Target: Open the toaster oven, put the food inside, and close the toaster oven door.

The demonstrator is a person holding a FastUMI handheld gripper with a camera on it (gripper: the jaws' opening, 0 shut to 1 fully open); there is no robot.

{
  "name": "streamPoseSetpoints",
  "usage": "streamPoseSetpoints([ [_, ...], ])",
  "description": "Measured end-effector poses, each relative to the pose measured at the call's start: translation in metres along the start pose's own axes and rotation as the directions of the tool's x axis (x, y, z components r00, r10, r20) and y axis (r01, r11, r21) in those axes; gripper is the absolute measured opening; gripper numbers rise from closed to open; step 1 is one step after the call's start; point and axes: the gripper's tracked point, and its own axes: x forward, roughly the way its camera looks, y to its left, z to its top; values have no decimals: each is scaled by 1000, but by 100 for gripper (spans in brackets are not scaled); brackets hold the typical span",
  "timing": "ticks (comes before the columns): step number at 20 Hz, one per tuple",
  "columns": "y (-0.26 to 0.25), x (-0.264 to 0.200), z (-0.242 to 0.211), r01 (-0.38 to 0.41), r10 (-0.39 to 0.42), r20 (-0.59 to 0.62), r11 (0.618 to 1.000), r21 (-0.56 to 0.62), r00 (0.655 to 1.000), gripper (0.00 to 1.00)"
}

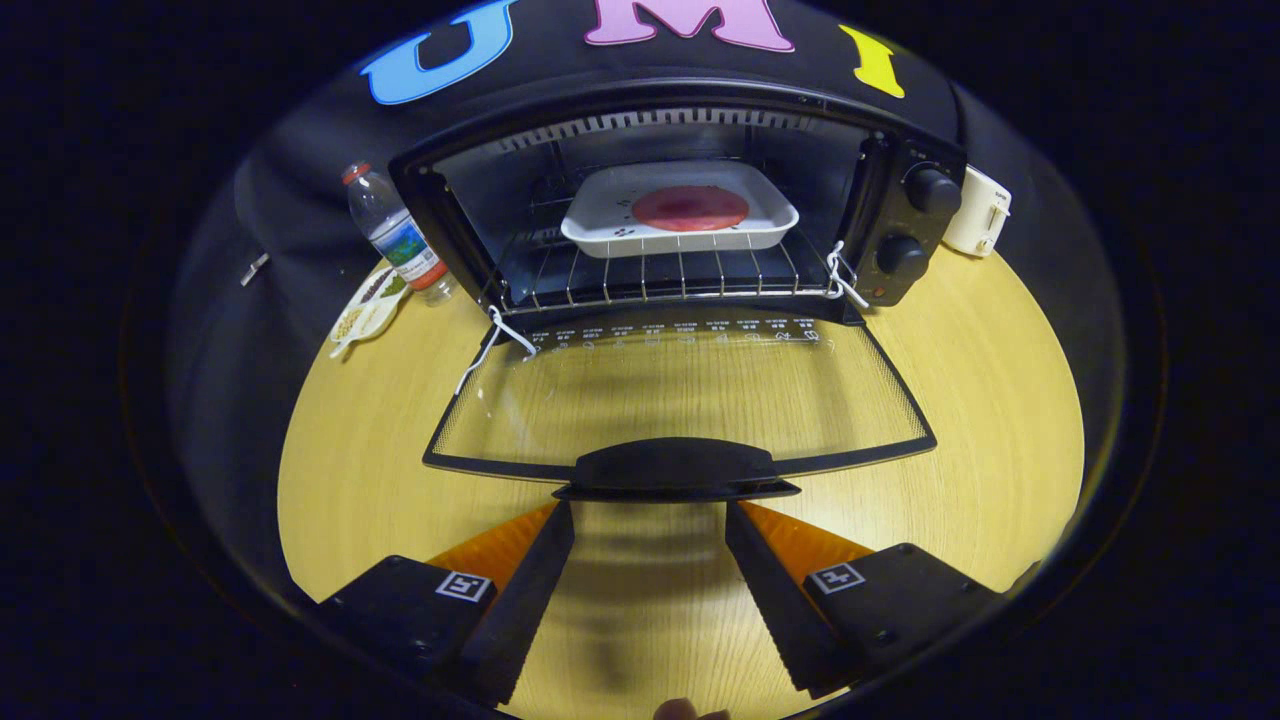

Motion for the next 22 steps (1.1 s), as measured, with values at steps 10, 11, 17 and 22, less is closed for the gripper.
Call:
streamPoseSetpoints([
  [10,24,-55,56,-66,66,217,998,-9,974,99],
  [11,28,-60,66,-74,75,244,997,-15,967,99],
  [17,27,-118,121,-98,112,431,994,-53,895,99],
  [22,-6,-202,150,-35,118,593,988,-149,796,99],
])
